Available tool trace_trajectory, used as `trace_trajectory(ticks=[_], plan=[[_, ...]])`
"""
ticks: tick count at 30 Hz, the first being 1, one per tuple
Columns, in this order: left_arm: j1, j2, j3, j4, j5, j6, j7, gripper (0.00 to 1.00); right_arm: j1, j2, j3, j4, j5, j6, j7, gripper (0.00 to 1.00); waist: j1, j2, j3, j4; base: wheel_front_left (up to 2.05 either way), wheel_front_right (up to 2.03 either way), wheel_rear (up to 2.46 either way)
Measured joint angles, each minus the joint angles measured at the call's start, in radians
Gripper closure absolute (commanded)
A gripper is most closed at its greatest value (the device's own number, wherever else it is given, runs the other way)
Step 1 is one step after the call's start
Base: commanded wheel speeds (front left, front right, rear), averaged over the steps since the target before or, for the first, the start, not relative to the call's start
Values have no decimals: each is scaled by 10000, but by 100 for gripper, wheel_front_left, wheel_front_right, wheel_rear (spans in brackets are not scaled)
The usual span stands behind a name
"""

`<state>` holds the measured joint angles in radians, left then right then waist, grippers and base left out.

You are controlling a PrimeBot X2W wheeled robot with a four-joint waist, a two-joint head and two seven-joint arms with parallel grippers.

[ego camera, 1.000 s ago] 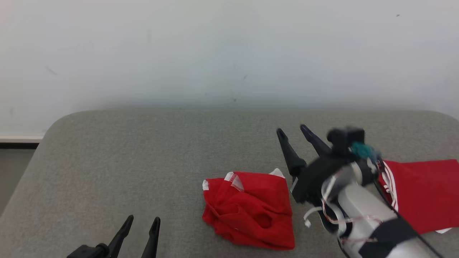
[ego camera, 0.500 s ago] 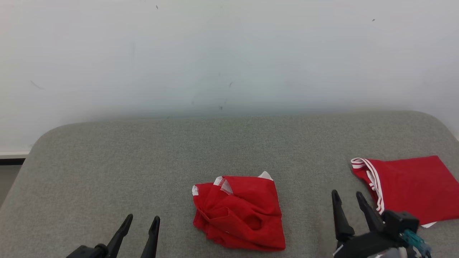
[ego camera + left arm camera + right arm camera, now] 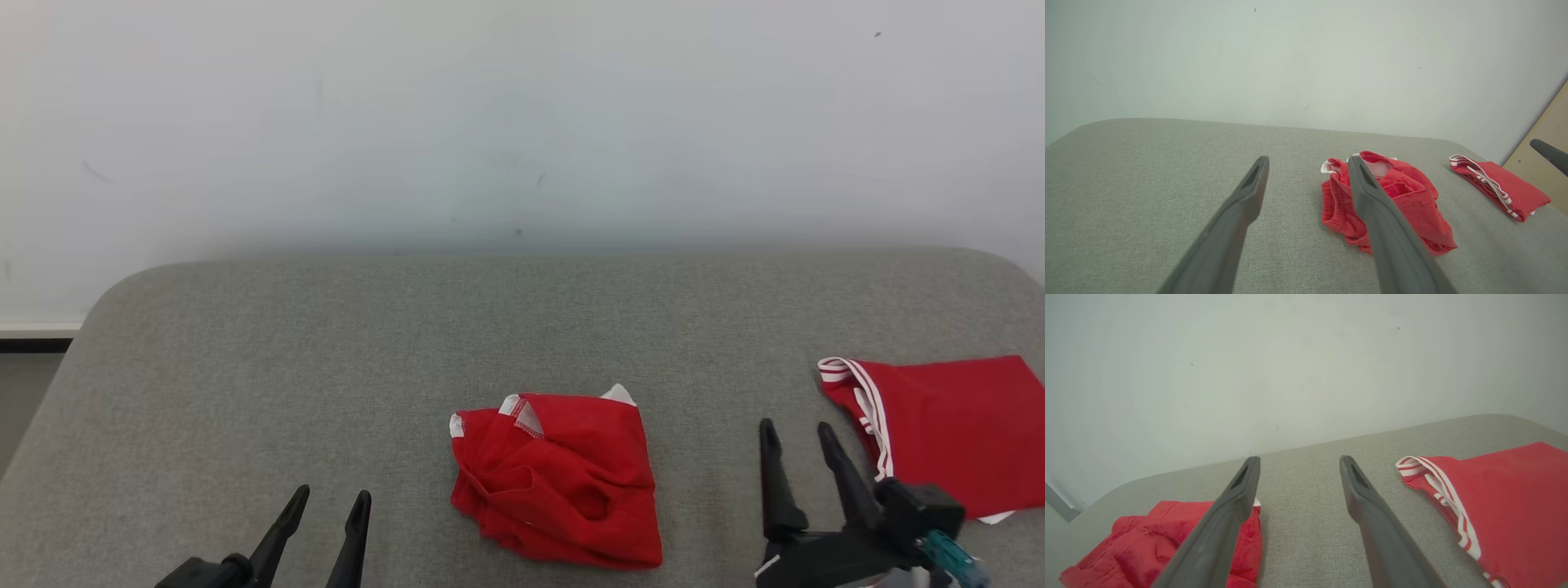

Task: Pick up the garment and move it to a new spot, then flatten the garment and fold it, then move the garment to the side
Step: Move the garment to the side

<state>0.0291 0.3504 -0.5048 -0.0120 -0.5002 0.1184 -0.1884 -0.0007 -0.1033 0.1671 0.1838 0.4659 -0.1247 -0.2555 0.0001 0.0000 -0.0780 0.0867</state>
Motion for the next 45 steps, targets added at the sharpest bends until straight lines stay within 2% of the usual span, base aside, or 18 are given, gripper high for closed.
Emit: trace_trajectory(ticks=[3,10,20,34,45], plan=[[-10,-2,2,15,0,-2,4,0,-301,2,295,391,-10,0,205,0,0,0,53,113,0,0,0],[-253,-56,-167,92,0,-56,117,0,-1268,-295,849,1885,-439,0,2226,0,0,0,168,386,0,0,0],[-440,-163,-276,265,0,-219,207,0,-1903,-148,1384,3016,-474,0,4454,0,0,0,360,879,0,0,0],[-438,-171,-245,336,0,-217,203,0,-2811,134,1555,3879,-54,0,6006,0,0,0,518,1143,0,0,0],[-573,-259,-343,483,0,-303,205,0,-3226,261,1394,4385,407,0,6587,0,0,0,543,1428,0,0,0]])
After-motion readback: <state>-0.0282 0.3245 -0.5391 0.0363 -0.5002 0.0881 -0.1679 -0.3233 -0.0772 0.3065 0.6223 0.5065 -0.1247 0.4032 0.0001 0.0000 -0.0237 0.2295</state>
